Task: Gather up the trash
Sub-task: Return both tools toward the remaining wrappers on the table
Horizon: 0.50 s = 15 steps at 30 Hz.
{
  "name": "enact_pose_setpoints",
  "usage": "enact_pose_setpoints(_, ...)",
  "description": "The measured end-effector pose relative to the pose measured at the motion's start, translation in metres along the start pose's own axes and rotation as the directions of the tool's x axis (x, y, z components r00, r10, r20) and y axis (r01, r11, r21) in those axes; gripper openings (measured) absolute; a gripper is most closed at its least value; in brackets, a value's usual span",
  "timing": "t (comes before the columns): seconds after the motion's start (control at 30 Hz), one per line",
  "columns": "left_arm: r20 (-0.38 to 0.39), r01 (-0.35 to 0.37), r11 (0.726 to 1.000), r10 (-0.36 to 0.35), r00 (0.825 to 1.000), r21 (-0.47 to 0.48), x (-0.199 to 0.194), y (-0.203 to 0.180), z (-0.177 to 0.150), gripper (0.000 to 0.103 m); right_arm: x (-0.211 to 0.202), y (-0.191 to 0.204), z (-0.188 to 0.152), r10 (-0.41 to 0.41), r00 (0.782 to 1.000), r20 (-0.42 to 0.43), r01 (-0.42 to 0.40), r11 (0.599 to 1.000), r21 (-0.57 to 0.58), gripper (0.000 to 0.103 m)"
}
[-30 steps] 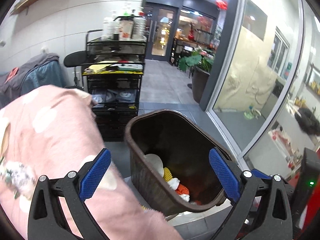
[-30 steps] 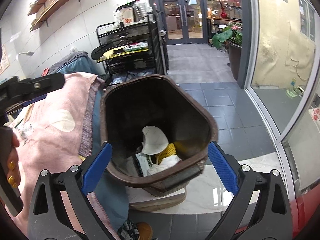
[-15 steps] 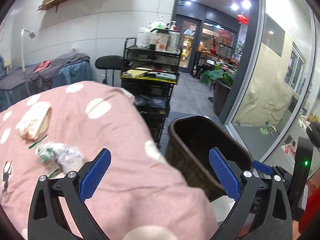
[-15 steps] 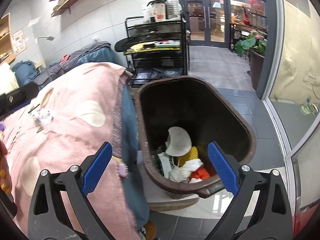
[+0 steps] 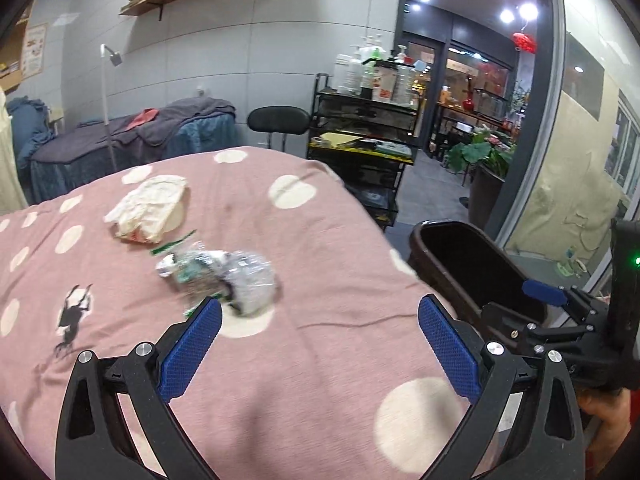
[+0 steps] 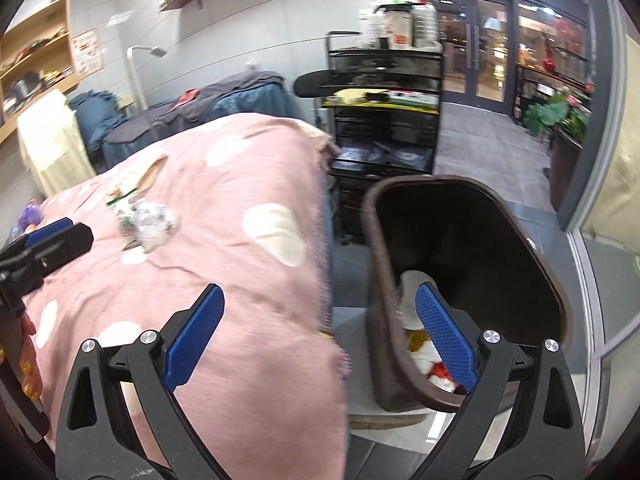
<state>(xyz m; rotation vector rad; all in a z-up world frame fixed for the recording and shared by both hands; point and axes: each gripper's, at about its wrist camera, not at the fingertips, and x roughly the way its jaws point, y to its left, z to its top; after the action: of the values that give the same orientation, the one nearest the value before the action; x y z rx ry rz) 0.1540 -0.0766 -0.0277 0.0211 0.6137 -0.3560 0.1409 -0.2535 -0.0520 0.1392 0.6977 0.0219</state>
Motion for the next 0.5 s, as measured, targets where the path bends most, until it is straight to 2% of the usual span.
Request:
enact_pose_setpoints(0.33,-0.056,-0.089,0.989,0.083,0.995,-0.115,-0.012,0.071,-0.029,0.097,0.020,0.060,0.024,0.099,0.994,-0.056,-0.106,0.984,-0.141,0.095)
enact_pose_setpoints(0.5,-0.072,-0.120,0.981,0.110,0.991,-0.156,-0.018,0.101,-0.034,0.097,0.041,0.099,0.040,0.168,0.977,-0.130,-0.193,0.957,-0.216,0.095)
